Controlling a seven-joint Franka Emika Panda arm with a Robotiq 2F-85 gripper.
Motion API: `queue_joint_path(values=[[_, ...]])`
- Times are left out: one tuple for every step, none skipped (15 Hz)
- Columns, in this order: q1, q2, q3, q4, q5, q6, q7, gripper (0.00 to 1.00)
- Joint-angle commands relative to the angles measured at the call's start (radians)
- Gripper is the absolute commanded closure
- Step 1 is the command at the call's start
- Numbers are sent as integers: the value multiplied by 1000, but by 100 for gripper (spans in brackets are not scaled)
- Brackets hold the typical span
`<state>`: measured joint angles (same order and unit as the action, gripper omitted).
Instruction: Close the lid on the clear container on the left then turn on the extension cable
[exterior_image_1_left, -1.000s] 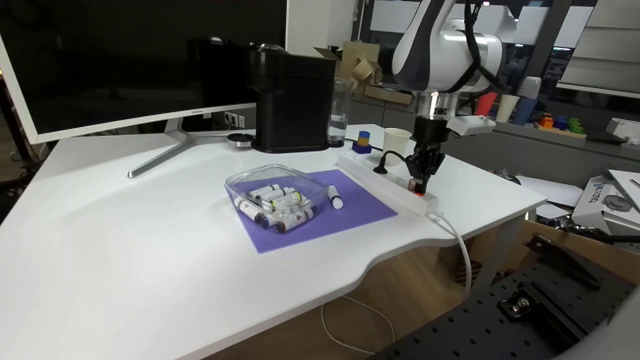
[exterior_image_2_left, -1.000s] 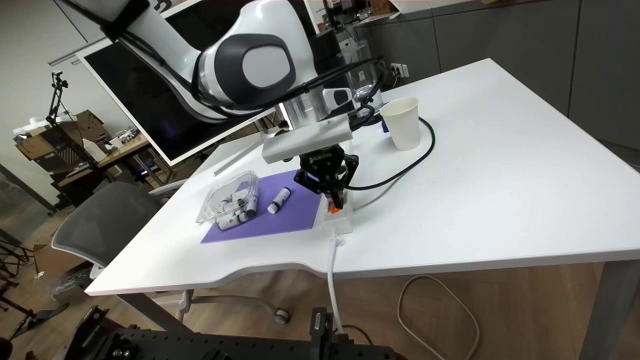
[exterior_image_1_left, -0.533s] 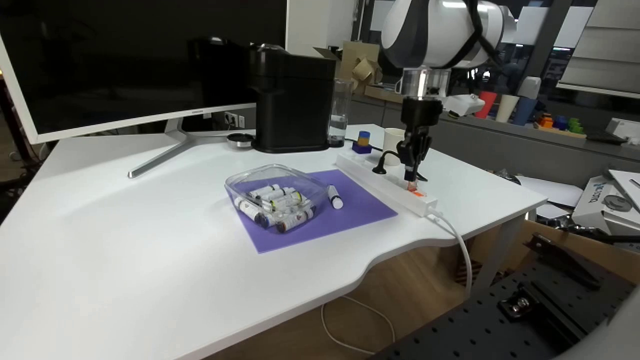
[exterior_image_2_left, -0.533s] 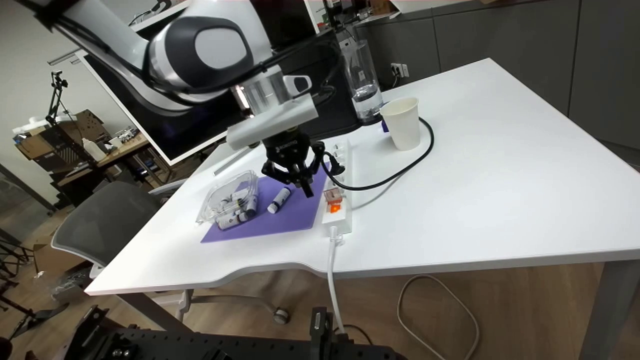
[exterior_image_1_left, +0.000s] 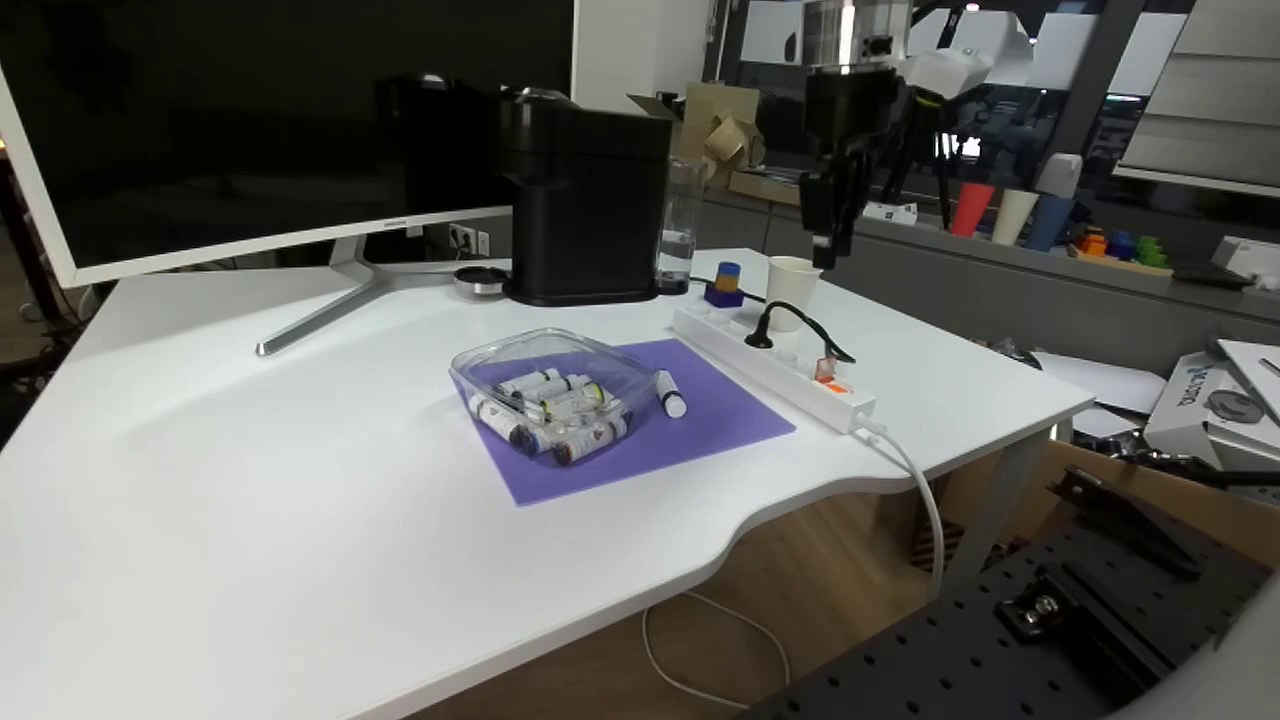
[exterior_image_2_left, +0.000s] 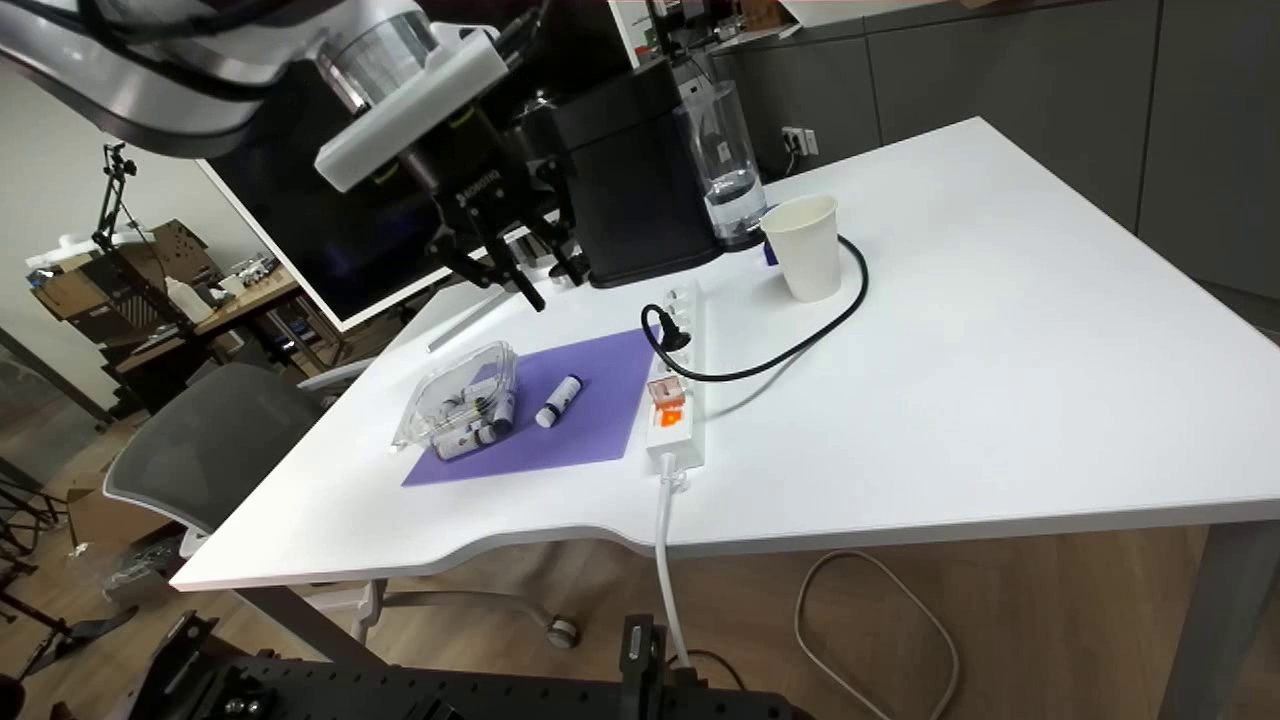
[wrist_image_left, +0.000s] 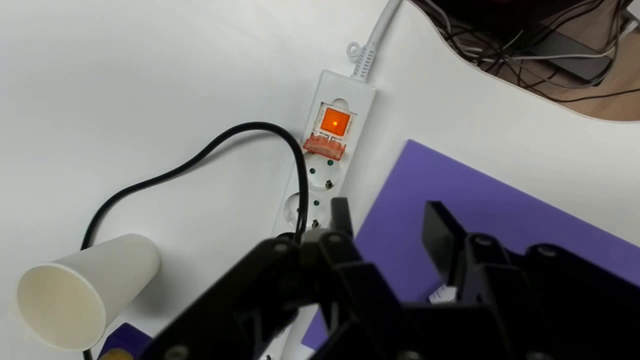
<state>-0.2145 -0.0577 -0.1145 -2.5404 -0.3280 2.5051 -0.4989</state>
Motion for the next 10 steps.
queue_joint_path(values=[[18, -100, -13, -4, -61, -68, 79, 27], [17, -121, -10, -2, -73, -78, 95, 19], [18, -137, -8, 1, -77, -92, 107, 13], [18, -153, -7, 4, -74, -103, 124, 7], [21, -168, -8, 2, -64, -106, 126, 1], [21, -181, -10, -1, -54, -97, 142, 0], [21, -188, -12, -1, -44, -98, 154, 0], [20, -189, -13, 5, -30, -118, 170, 0], [19, -191, -14, 7, -27, -137, 180, 0], [18, -191, -19, 7, -21, -148, 182, 0]])
